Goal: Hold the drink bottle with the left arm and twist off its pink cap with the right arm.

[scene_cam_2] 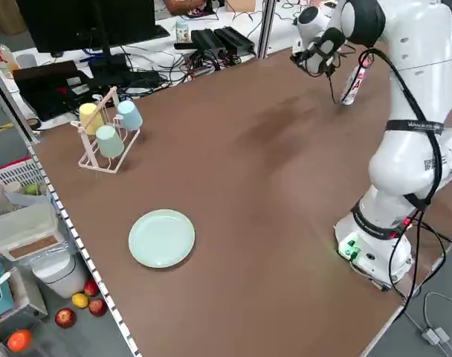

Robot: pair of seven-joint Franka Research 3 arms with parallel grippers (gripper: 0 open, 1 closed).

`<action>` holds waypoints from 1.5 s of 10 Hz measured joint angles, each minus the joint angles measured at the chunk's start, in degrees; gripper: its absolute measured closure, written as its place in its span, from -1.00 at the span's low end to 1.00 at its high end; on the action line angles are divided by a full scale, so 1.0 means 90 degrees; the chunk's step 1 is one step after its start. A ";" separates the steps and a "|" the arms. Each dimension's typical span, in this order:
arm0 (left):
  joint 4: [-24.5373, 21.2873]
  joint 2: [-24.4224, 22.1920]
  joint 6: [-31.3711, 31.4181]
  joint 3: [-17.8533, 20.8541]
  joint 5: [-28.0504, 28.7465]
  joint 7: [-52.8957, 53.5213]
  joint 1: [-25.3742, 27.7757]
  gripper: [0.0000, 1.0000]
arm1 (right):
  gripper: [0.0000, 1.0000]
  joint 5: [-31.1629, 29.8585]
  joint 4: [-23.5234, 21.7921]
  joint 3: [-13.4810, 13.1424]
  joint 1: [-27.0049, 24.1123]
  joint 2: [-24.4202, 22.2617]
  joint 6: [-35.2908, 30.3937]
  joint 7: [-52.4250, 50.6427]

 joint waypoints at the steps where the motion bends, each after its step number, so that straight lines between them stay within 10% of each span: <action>1: 0.0000 0.0053 0.0012 0.0003 0.0000 -0.0073 -0.0039 -1.00 | -0.97 0.0000 -0.0003 0.0003 0.0017 0.0000 -0.0038 -0.0001; 7: -0.0002 0.0151 0.0016 -0.0080 -0.0050 0.0802 0.0232 -1.00 | -1.00 0.0002 -0.0072 0.0008 0.0303 0.0205 -0.0122 -0.0015; 10: -0.0022 0.0177 0.0206 -0.1011 -0.0090 0.1062 0.0925 -1.00 | -1.00 0.0001 -0.0073 -0.0018 0.0302 0.0221 -0.0125 -0.0015; 15: -0.0054 0.0475 0.0922 -0.1071 -0.0090 0.1208 0.0465 -1.00 | -1.00 0.0001 -0.0073 -0.0021 0.0303 0.0221 -0.0125 -0.0015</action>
